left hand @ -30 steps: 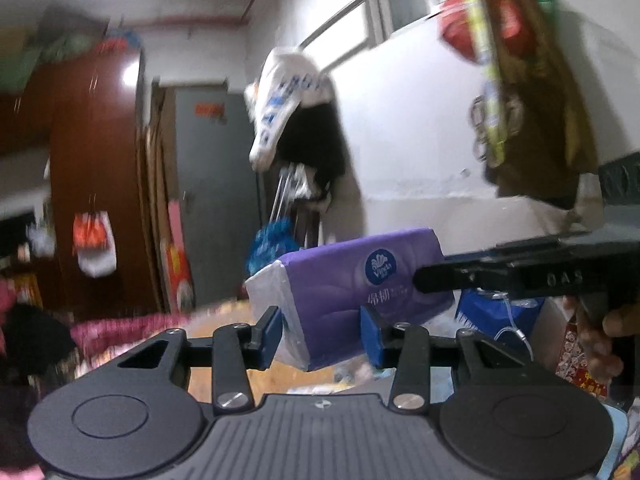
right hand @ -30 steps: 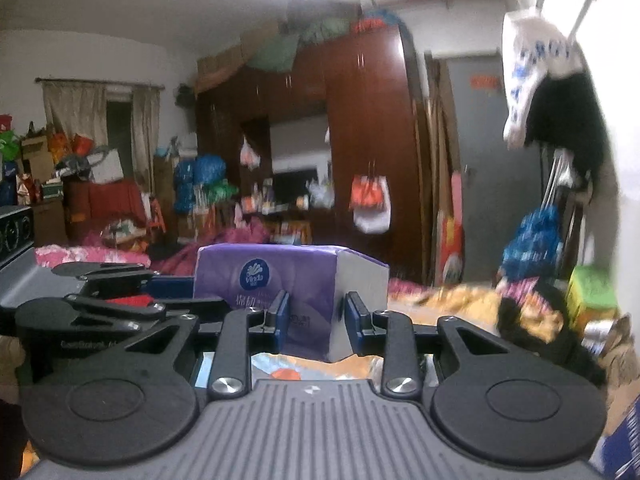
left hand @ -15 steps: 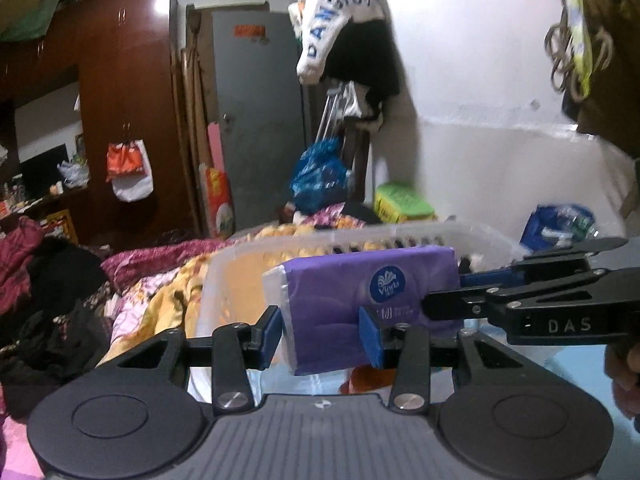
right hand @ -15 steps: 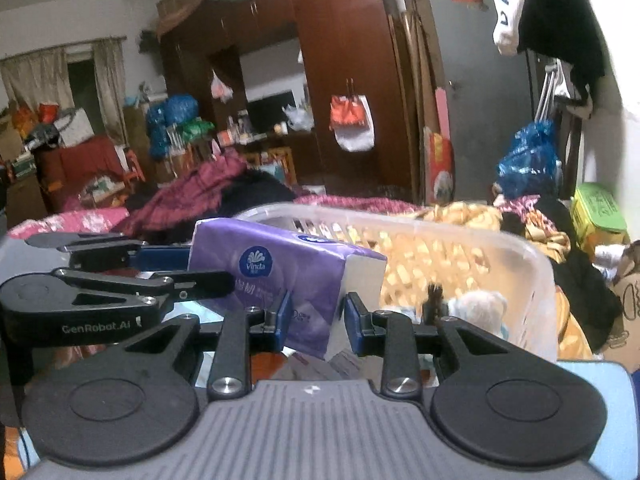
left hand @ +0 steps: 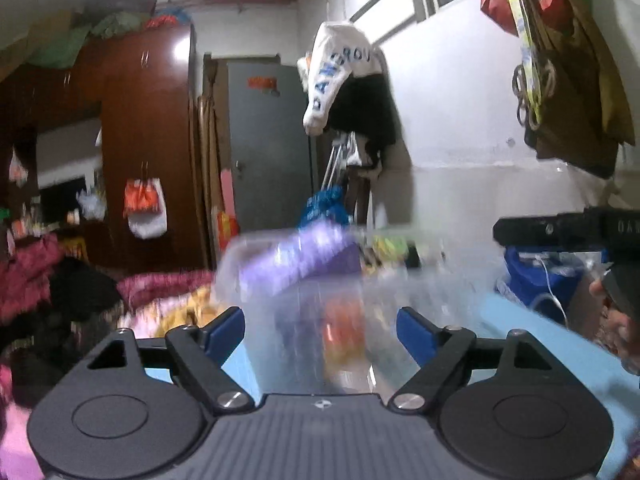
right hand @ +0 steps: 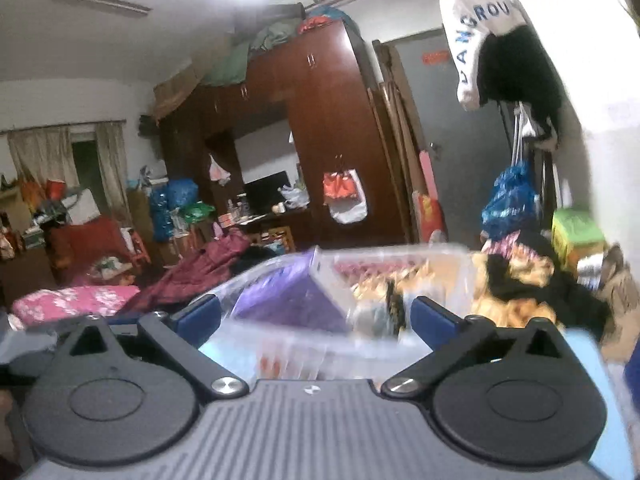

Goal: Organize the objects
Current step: 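Lift the purple tissue pack with both tools and drop it into the basket, then grasp the small purple packet with the left tool while the right tool grasps a clear plastic bag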

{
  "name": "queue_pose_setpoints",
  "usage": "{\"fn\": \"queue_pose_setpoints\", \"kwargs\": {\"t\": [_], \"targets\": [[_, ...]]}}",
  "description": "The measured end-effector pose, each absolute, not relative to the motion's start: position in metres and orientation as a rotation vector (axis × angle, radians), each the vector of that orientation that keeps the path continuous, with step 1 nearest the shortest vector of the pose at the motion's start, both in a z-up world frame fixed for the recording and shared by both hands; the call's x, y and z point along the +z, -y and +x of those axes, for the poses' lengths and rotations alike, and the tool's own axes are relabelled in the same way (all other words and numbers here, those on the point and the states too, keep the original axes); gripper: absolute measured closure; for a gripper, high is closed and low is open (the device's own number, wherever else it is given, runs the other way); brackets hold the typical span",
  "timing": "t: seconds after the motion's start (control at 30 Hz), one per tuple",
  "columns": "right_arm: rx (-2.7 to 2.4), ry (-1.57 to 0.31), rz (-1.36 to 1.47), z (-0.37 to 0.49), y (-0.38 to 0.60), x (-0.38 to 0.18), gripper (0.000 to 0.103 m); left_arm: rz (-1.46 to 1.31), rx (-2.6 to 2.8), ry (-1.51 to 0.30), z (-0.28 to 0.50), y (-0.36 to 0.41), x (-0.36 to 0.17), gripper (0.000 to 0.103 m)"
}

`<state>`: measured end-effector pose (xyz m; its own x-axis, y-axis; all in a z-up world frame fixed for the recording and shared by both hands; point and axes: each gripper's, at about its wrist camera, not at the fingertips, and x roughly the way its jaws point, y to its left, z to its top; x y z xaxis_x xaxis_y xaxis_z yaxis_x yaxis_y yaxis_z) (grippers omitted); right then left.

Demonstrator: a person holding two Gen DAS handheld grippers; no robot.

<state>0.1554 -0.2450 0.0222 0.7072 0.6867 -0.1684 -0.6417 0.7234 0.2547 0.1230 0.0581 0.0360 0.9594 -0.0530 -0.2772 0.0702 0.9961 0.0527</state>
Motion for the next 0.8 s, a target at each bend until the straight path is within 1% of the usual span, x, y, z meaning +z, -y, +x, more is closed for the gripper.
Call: {"fn": "queue_pose_setpoints", "kwargs": {"t": [0.13, 0.27, 0.37, 0.43, 0.5, 0.73, 0.8], "targets": [[0.750, -0.322, 0.165, 0.130, 0.244, -0.013, 0.000, 0.023, -0.010, -0.347, 0.097, -0.058, 0.002, 0.017], [0.777, -0.390, 0.124, 0.128, 0.216, -0.025, 0.000, -0.011, -0.046, -0.412, 0.097, -0.055, -0.019, 0.017], [0.760, -0.387, 0.079, 0.129, 0.195, -0.025, 0.000, 0.024, -0.015, -0.441, 0.106, -0.048, -0.030, 0.017], [0.758, -0.393, 0.056, 0.132, 0.184, -0.026, 0.004, 0.009, -0.001, -0.456, 0.109, -0.048, -0.034, 0.017], [0.781, -0.427, 0.055, 0.138, 0.176, -0.028, 0.015, -0.006, -0.012, -0.453, 0.107, -0.050, -0.036, 0.017], [0.762, -0.435, -0.012, 0.142, 0.151, -0.029, 0.030, 0.019, 0.015, -0.452, 0.108, -0.039, -0.042, 0.017], [0.753, -0.447, -0.031, 0.146, 0.143, -0.030, 0.038, 0.032, 0.028, -0.459, 0.112, -0.034, -0.042, 0.017]]}}
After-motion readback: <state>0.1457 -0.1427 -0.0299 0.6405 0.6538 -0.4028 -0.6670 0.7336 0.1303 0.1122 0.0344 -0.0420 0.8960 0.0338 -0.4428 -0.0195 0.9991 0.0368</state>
